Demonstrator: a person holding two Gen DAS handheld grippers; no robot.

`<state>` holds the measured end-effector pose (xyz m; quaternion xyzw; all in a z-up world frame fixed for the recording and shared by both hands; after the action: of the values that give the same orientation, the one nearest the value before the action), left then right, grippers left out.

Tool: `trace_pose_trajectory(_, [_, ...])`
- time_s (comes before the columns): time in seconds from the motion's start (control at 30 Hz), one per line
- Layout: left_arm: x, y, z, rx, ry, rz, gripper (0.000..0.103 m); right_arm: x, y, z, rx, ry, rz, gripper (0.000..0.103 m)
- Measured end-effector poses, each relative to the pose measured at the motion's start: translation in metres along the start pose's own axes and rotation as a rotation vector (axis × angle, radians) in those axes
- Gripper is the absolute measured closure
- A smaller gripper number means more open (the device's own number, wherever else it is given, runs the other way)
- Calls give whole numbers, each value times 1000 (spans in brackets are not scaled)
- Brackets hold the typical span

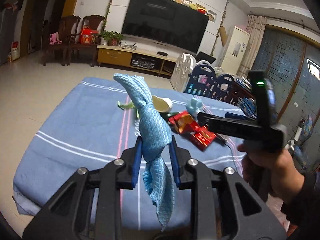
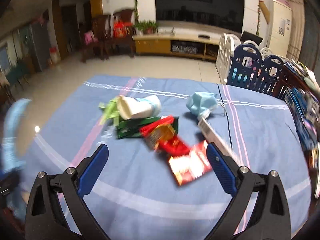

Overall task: Collect trash
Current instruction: 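Grasp the red snack bag with the right tool, then drop the red snack bag into the wastebasket with the right tool while the left tool drops the blue cloth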

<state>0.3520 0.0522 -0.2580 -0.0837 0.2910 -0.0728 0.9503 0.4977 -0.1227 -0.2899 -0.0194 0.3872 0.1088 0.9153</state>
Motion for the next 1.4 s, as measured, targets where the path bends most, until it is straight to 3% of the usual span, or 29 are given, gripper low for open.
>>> trace_pose_trajectory(0.13, [8,10,8,-29,3,-6,76,70,-5,14,-2,122,-29,9])
trace_pose_trajectory(0.2, [6,13,8,-28,2,-3,76,90,-6,10,0,179,-47,24])
trace_pose_trajectory(0.27, [5,15,9,-29,3,-8,76,105,-2,4,12,251,-14,59])
trace_pose_trajectory(0.37, [6,19,9,-40,9,-10,75,93,11,-3,-14,239,20,94])
trace_pose_trajectory(0.5, [4,27,8,-40,17,-6,75,27,28,-19,15,129,117,96])
trace_pose_trajectory(0.63, [-6,23,6,-16,4,-13,75,-69,37,-63,65,1,178,96])
trace_pose_trajectory(0.87, [-56,1,-25,101,11,-10,75,-194,23,-150,165,-200,133,96])
trace_pose_trajectory(0.97, [-85,-7,-49,151,20,6,75,-230,11,-162,226,-283,135,96])
trace_pose_trajectory(1.03, [-103,-10,-59,163,13,20,75,-243,12,-169,214,-312,115,96])
trace_pose_trajectory(1.2, [-149,-24,-71,203,-91,6,75,-241,22,-173,167,-298,84,96])
trace_pose_trajectory(1.4, [-138,-22,-75,219,-29,49,75,-240,16,-175,189,-287,75,96])
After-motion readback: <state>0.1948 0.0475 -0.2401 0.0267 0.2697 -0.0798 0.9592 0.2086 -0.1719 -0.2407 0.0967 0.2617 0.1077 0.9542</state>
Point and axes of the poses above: each gripper's, at about its wrist camera, not at the fingertips, and x roughly the way its jaws point, y to its left, z to its top, the point moved 3 cm from there along x, roughly the way its jaws point, and after that the axes turned 4 degrees about x, right-handed, at the moved point
